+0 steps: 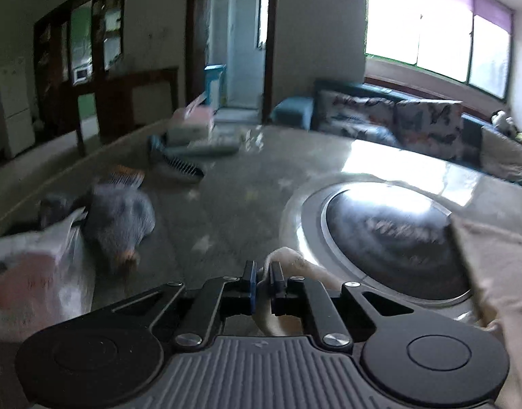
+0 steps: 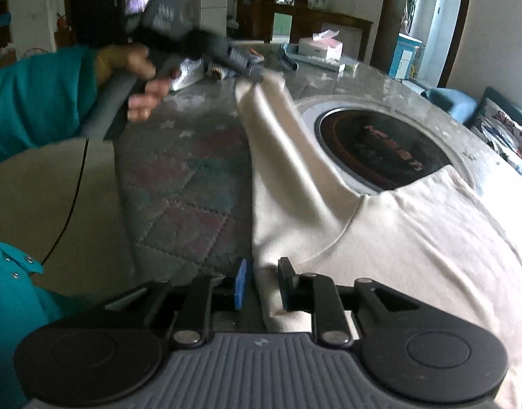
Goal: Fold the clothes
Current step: 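Fold the held sleeve over the sweatshirt body with the left gripper, then release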
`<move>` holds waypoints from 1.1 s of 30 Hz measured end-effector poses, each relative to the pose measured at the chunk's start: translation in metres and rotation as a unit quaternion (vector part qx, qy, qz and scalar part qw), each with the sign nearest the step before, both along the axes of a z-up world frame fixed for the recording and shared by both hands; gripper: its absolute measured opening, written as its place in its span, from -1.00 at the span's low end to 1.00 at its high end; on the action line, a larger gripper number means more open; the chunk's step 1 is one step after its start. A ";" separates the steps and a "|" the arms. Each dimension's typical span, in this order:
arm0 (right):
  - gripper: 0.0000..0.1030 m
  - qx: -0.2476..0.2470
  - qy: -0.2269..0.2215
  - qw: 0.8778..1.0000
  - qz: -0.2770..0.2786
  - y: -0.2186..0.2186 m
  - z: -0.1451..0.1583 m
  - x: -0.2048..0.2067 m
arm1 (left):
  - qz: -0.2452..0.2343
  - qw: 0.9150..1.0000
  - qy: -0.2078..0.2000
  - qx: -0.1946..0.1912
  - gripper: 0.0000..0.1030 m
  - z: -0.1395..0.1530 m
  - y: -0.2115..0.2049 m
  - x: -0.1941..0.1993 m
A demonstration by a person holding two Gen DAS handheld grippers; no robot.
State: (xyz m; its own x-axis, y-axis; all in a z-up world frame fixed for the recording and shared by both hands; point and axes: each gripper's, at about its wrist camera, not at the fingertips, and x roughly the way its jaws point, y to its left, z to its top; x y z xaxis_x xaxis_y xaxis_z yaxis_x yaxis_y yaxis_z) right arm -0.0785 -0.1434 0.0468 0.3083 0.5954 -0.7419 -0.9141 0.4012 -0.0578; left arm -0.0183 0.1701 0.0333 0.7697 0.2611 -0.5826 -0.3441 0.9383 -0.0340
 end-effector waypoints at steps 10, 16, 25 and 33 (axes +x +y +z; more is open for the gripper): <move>-0.40 0.006 0.012 0.986 -0.167 -0.082 0.014 0.030 | -0.003 1.000 0.003 -0.011 -0.61 0.008 -0.001 -0.011; -0.40 -0.005 0.029 0.959 -0.281 -0.139 -0.001 0.043 | -0.138 0.990 -0.011 -0.018 -0.27 0.022 -0.060 -0.009; -0.39 0.031 0.006 0.947 -0.319 -0.159 0.002 0.058 | -0.302 0.951 0.010 -0.060 -0.30 0.015 -0.154 0.005; -0.38 0.039 0.027 0.930 -0.364 -0.172 -0.017 0.083 | -0.290 0.953 0.039 -0.081 -0.31 -0.007 -0.178 0.034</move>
State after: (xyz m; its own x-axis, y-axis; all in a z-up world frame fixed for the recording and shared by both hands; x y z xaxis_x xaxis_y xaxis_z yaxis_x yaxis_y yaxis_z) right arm 0.0050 -0.3152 0.0297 0.6138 0.2964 -0.7317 -0.3993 0.9161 0.0361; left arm 0.0156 -0.0075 0.0268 0.7101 -0.2944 -0.6396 0.2242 0.9557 -0.1909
